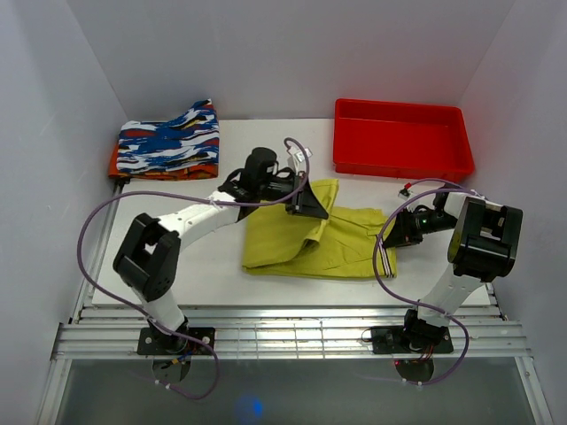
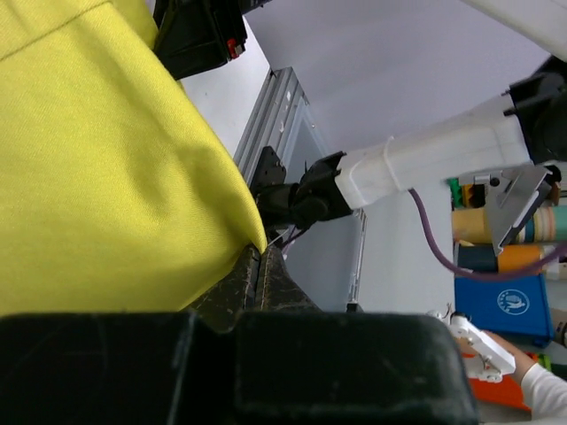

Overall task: Fold and stack the trousers
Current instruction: Fold the trousers

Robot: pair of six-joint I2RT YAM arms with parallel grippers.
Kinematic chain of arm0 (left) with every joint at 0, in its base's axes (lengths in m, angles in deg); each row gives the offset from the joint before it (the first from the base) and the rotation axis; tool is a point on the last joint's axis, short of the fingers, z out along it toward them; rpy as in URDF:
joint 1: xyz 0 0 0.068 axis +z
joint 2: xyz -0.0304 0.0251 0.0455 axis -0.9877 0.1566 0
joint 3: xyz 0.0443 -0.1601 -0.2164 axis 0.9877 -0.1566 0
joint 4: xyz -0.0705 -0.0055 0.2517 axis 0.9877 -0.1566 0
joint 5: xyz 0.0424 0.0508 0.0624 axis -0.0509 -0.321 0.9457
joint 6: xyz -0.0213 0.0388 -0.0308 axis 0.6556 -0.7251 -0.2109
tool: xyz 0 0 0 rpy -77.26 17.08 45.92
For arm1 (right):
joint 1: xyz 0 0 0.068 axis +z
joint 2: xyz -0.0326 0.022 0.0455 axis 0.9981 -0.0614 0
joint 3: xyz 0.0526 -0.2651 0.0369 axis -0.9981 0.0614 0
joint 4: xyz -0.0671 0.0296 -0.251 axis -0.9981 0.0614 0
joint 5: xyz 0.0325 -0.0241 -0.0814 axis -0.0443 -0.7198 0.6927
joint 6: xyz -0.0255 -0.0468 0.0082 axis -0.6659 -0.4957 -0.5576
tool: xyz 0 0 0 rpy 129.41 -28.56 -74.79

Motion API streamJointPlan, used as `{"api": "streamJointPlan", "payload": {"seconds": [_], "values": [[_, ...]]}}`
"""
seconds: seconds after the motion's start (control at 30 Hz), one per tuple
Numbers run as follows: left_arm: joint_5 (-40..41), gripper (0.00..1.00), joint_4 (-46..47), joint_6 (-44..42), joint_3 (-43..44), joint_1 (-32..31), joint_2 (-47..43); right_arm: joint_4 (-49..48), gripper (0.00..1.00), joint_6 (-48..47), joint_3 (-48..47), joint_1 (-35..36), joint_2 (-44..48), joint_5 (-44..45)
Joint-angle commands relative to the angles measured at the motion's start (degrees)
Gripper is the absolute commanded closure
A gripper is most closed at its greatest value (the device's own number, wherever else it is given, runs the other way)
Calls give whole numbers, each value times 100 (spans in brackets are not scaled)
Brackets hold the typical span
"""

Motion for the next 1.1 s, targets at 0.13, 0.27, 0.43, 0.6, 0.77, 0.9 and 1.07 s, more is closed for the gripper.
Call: {"api": "streamJointPlan", "payload": {"seconds": [0.13, 0.27, 0.43, 0.6, 0.77, 0.9, 1.07], "values": [[897, 100, 1768, 1331, 531, -890, 1099, -74, 92, 177, 8, 43, -121, -575], [1231, 100, 1822, 1419, 891, -1145, 1574, -65, 92, 178, 8, 52, -139, -663], [1547, 100, 1944, 1490, 1261, -1330, 2084, -65, 92, 186, 35, 43, -183, -725], [1671, 100, 1971, 1578, 1551, -1470, 2392, -82, 92, 213, 35, 43, -209, -769], [1926, 100, 1971, 1543, 1639, -1637, 2532, -82, 92, 222, 52, 52, -209, -804], [2049, 100, 1980, 1516, 1806, -1760, 2752, -91, 92, 239, 52, 52, -253, -839], [2225, 100, 1989, 1464, 2096, -1857, 2981, -56, 92, 204, 44, 43, -279, -874]]}}
